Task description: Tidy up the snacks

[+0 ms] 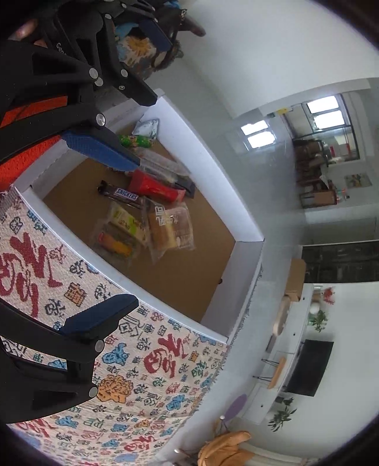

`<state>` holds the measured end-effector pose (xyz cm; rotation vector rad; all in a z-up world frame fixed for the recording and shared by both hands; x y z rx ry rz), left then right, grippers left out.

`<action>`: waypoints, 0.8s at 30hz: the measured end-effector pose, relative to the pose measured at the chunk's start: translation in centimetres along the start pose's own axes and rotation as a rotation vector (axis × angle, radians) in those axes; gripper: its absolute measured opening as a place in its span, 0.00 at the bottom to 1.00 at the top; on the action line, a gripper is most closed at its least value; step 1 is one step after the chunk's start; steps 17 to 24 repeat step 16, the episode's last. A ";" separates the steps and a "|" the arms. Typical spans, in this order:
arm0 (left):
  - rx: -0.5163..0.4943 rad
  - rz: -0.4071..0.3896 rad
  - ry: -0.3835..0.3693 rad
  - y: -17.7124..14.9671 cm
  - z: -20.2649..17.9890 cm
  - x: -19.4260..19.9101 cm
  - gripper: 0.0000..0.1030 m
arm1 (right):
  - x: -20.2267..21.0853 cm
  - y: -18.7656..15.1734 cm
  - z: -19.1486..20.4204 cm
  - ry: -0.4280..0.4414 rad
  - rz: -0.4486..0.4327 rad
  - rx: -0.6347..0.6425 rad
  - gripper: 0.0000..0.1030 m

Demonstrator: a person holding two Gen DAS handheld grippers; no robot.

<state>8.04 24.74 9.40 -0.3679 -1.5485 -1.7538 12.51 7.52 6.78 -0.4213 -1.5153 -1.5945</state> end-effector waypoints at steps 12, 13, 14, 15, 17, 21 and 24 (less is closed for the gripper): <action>-0.001 0.005 0.024 -0.4 0.3 -0.6 1.00 | -0.9 -0.5 0.1 -0.003 0.022 0.012 0.86; 0.002 0.002 0.031 -0.4 0.3 -0.6 1.00 | -1.0 -0.6 0.1 -0.002 0.025 0.013 0.86; 0.004 0.000 0.040 -0.5 0.3 -0.6 1.00 | -1.2 -0.7 0.1 0.001 0.028 0.013 0.86; 0.001 -0.001 0.043 -0.5 0.3 -0.5 1.00 | -1.3 -0.7 0.1 0.002 0.030 0.014 0.86; -0.002 0.000 0.045 -0.5 0.3 -0.6 1.00 | -1.4 -0.8 0.1 0.003 0.033 0.016 0.86; -0.002 0.000 0.045 -0.5 0.3 -0.6 1.00 | -1.4 -0.8 0.1 0.003 0.033 0.016 0.86; -0.002 0.000 0.045 -0.5 0.3 -0.6 1.00 | -1.4 -0.8 0.1 0.003 0.033 0.016 0.86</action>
Point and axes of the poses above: each gripper's, at about its wrist camera, not at the fingertips, and x roughly against the way its jaws point, z to its left, y to its top, the point moved 1 cm from there along -x, roughly the way its jaws point, and after that the axes turned 10 degrees about -x, right-handed, at the moved point
